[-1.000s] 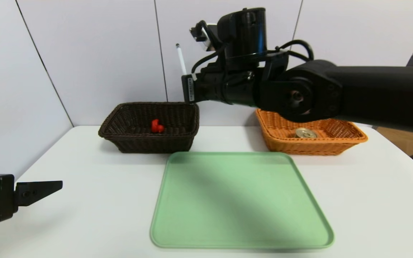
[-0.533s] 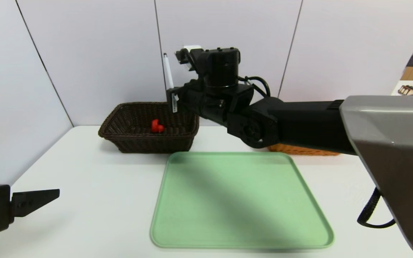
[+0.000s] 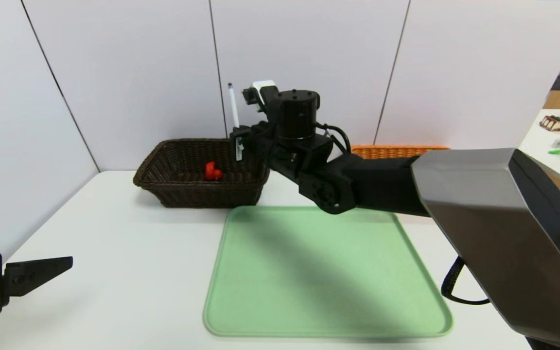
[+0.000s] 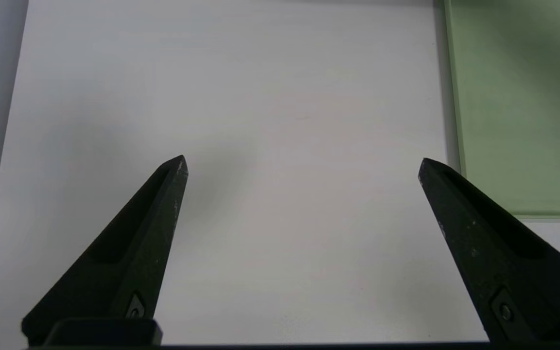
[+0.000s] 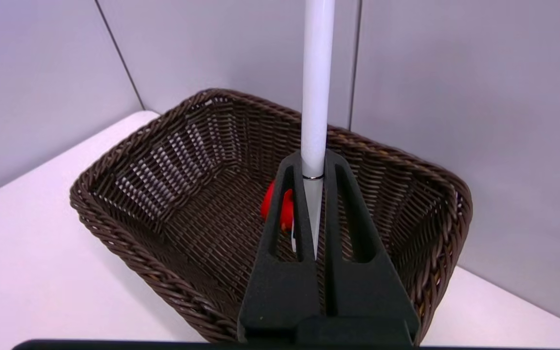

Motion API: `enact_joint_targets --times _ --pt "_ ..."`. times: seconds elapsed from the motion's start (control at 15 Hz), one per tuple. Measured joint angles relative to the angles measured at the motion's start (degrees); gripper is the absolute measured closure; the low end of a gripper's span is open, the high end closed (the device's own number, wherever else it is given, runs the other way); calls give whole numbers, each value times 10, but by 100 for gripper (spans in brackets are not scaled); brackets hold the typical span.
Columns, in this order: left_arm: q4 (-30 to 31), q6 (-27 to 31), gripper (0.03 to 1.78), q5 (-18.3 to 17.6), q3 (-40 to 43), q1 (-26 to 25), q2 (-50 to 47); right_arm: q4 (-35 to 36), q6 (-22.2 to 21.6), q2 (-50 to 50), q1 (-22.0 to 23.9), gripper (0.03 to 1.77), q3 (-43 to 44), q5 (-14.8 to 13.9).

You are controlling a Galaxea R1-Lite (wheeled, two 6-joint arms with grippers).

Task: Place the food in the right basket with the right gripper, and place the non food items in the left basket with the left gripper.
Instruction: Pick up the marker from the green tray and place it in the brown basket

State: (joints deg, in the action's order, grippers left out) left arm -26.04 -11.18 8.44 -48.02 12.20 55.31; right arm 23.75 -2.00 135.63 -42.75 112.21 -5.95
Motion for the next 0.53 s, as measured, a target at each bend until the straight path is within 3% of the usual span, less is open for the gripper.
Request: enact_joint_targets --times 0.53 --pt "-1 0 12 0 8 -17 -17 -9 6 11 8 167 -1 -2"
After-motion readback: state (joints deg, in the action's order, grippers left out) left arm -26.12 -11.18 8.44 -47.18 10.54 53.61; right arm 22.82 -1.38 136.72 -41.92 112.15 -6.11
